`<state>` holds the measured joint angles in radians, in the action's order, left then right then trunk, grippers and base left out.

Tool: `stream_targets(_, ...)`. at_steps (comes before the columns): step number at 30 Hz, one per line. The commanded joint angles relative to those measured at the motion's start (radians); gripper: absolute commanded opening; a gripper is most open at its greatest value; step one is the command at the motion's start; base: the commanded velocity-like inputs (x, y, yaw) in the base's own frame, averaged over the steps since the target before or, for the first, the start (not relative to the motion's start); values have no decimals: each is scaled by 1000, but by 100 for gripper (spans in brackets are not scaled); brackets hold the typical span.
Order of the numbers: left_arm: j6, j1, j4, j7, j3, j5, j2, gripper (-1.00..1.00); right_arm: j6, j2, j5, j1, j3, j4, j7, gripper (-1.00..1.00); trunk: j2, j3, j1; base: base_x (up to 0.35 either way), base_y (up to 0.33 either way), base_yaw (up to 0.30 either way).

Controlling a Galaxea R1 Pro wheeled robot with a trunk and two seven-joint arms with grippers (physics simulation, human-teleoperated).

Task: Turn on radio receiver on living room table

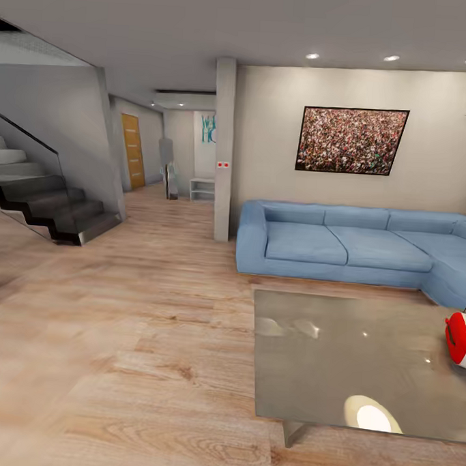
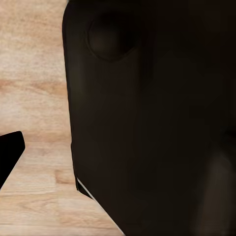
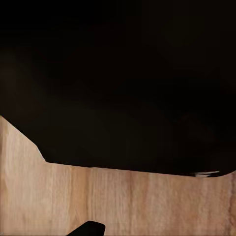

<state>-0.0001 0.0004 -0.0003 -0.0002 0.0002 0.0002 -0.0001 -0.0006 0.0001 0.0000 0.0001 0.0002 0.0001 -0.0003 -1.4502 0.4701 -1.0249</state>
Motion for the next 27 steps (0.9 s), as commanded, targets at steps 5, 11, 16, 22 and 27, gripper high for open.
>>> stream_targets(5,-1,13,-2,-1,1,1,-1,100,-10,28,-1,-15,3,-17,-3,100,0,0,0,0,0,0)
stream_targets(11,-1,13,-3,-1,1,1,-1,100,-28,59,1,-16,3,-20,-6,100,0,0,0,0,0,0)
stream_targets(16,-1,13,-3,-1,1,1,-1,100,-32,61,1,-17,2,-20,-6,100,0,0,0,0,0,0)
stream_targets(22,-1,13,-12,0,3,-2,6,100,-33,60,2,-17,0,-21,-6,100,0,0,0,0,0,0)
stream_targets(27,-1,13,-40,0,3,-3,27,100,-42,59,2,-17,0,-23,-6,100,0,0,0,0,0,0)
